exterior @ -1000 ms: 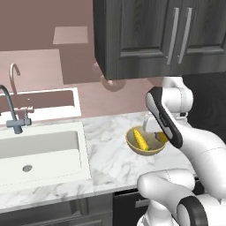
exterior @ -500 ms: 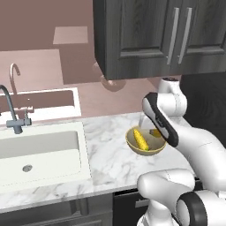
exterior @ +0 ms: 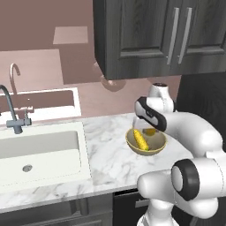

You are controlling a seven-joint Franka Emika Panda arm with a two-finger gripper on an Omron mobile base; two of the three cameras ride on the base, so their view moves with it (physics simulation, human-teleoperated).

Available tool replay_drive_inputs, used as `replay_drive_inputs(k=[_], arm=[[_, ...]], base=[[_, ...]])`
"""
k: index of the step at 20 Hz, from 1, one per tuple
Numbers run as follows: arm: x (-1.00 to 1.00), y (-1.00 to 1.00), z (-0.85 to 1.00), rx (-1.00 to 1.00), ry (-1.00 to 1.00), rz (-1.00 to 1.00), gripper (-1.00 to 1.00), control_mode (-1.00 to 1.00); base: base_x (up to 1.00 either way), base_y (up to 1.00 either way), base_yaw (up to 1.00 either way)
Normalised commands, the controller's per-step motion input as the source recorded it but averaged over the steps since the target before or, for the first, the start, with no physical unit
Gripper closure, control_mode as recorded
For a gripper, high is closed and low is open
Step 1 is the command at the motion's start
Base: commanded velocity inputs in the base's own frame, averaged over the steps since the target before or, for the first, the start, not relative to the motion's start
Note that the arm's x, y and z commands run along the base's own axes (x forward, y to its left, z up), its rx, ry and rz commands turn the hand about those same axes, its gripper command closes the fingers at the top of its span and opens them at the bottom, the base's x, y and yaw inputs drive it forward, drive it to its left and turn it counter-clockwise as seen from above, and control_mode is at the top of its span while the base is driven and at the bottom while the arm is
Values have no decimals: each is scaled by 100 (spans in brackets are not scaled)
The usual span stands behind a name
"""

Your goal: Take the lemon, garlic, and corn from the freezer and place them in the bowl on the counter.

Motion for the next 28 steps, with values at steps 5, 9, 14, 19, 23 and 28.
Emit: replay_drive_inputs(k=[5,9,14,19,23,28], arm=[[22,-5,-58,0,0,0,100,-100],[10,-6,-51,0,0,0,100,-100],[2,-2,-27,0,0,0,100,-100],[0,0,-6,0,0,0,-100,-100],[0,0,0,0,0,0,-100,-100],[-1,0,0,0,-1,0,-100,-100]], base=[[0,0,0],[0,0,0],[0,0,0],[0,0,0],[0,0,0],[0,0,0]])
